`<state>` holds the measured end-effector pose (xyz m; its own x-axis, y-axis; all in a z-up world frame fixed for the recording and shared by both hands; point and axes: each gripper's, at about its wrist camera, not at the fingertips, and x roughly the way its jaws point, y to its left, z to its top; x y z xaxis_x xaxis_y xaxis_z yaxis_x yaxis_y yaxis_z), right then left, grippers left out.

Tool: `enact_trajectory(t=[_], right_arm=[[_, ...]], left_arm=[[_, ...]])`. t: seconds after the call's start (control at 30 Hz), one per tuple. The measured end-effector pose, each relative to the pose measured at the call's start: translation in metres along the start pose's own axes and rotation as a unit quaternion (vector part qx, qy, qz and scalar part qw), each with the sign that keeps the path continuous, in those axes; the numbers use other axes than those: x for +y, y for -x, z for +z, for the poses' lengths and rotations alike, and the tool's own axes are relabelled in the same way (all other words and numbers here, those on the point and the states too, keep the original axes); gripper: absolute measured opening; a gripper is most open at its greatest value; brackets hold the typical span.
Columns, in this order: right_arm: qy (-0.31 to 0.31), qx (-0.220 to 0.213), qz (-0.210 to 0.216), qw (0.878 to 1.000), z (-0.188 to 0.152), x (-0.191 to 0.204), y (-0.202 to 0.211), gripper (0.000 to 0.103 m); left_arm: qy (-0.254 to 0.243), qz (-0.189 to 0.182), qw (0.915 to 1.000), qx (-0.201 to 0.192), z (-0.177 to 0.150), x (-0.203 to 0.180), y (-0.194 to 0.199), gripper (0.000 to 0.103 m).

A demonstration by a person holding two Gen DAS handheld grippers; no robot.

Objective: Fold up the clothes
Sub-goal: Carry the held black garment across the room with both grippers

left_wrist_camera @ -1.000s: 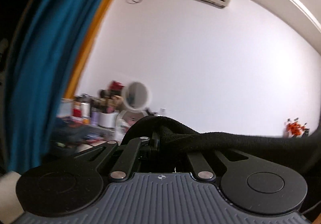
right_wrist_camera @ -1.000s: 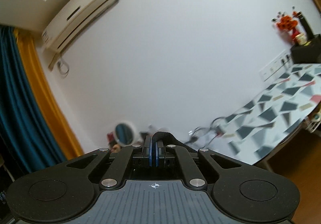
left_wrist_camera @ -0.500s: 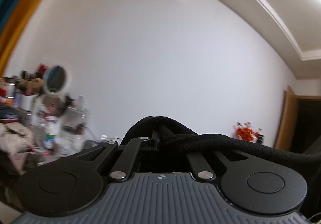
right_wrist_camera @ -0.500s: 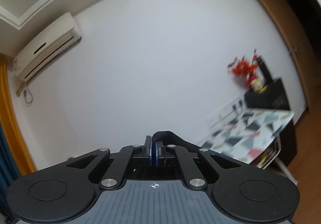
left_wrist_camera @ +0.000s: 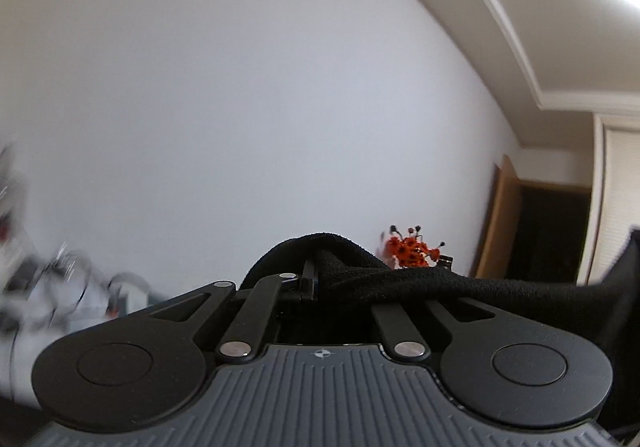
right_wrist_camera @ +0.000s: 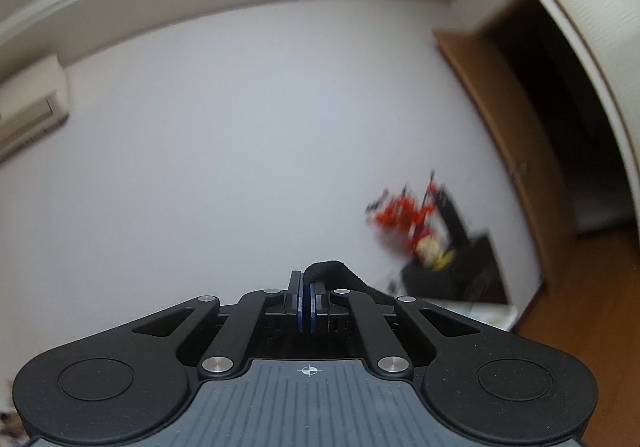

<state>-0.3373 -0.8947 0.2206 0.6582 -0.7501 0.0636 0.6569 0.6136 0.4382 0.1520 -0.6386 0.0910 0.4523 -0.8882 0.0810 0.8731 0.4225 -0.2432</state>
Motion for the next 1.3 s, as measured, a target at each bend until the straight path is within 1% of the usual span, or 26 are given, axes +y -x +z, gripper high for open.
enact_trajectory(t=[0.1,0.2,0.3,0.37,0.43,0.47,0.5,0.57,0.63,0.7,0.73,0.8,0.83,0.9,0.97,1.0,1.07,1.1,1.13,1.17,1.2,1.23,1.27,1.3], right_arm=[[-0.028,-0.014,0.023,0.999,0.014,0.009,-0.082,0.003],[-0.018,-0.039,0.061,0.997,0.039,0.043,-0.157,0.003],[0.003,-0.068,0.120,0.990,0.077,0.092,-0.215,0.003],[0.013,-0.092,0.164,0.982,0.106,0.128,-0.250,0.003],[0.012,-0.120,0.215,0.969,0.131,0.165,-0.278,0.003],[0.013,-0.129,0.237,0.963,0.140,0.180,-0.293,0.003],[0.013,-0.133,0.258,0.957,0.147,0.193,-0.309,0.003],[0.014,-0.127,0.290,0.948,0.150,0.205,-0.341,0.003],[0.022,-0.107,0.308,0.945,0.139,0.201,-0.380,0.003],[0.034,-0.071,0.309,0.948,0.113,0.186,-0.425,0.003],[0.037,-0.046,0.308,0.950,0.094,0.175,-0.453,0.003],[0.040,0.024,0.300,0.953,0.044,0.142,-0.511,0.003],[0.046,0.057,0.296,0.953,0.011,0.133,-0.529,0.003],[0.062,0.137,0.279,0.949,-0.060,0.099,-0.570,0.003],[0.068,0.230,0.254,0.937,-0.136,0.054,-0.606,0.003],[0.061,0.270,0.234,0.932,-0.173,0.026,-0.614,0.003],[0.039,0.340,0.192,0.920,-0.243,-0.030,-0.621,0.003],[0.029,0.374,0.170,0.911,-0.278,-0.058,-0.625,0.003],[0.019,0.402,0.153,0.903,-0.302,-0.083,-0.619,0.003],[0.009,0.426,0.138,0.894,-0.320,-0.106,-0.608,0.004],[-0.001,0.450,0.123,0.884,-0.339,-0.130,-0.596,0.007],[-0.009,0.467,0.114,0.877,-0.349,-0.147,-0.592,0.008],[-0.013,0.475,0.117,0.872,-0.351,-0.156,-0.592,0.014],[-0.013,0.480,0.126,0.868,-0.350,-0.162,-0.591,0.024]], left_arm=[[-0.007,-0.008,0.9995,-0.030,0.028,0.017,-0.054,0.003],[-0.011,-0.003,0.9975,-0.069,0.064,0.033,-0.102,0.003],[-0.019,0.004,0.9928,-0.118,0.108,0.041,-0.126,0.003],[-0.013,0.012,0.9888,-0.148,0.135,0.049,-0.130,0.003],[-0.006,0.033,0.9836,-0.177,0.159,0.054,-0.128,0.003],[-0.006,0.048,0.9803,-0.191,0.169,0.057,-0.127,0.003],[-0.014,0.072,0.9758,-0.206,0.177,0.059,-0.126,0.003],[-0.037,0.129,0.9660,-0.221,0.184,0.055,-0.128,0.003],[-0.055,0.180,0.9580,-0.217,0.180,0.050,-0.133,0.003],[-0.076,0.223,0.9515,-0.197,0.161,0.042,-0.143,0.003],[-0.084,0.244,0.9488,-0.182,0.143,0.036,-0.152,0.003],[-0.091,0.281,0.9445,-0.143,0.103,0.024,-0.176,0.003],[-0.089,0.297,0.9430,-0.121,0.082,0.017,-0.192,0.003],[-0.068,0.333,0.9381,-0.068,0.028,0.006,-0.226,0.003],[-0.031,0.362,0.9317,-0.005,-0.027,0.004,-0.251,0.003],[0.001,0.371,0.9281,0.028,-0.056,0.004,-0.261,0.003],[0.061,0.385,0.9176,0.077,-0.110,0.001,-0.270,0.003],[0.077,0.397,0.9093,0.099,-0.133,-0.003,-0.270,0.003],[0.088,0.410,0.8997,0.121,-0.155,-0.007,-0.269,0.003],[0.100,0.420,0.8906,0.143,-0.170,-0.009,-0.265,0.003],[0.108,0.430,0.8815,0.164,-0.184,-0.012,-0.261,0.003],[0.108,0.439,0.8736,0.180,-0.193,-0.014,-0.254,0.003],[0.107,0.446,0.8672,0.193,-0.200,-0.014,-0.254,0.003],[0.109,0.455,0.8599,0.203,-0.205,-0.016,-0.253,0.003]])
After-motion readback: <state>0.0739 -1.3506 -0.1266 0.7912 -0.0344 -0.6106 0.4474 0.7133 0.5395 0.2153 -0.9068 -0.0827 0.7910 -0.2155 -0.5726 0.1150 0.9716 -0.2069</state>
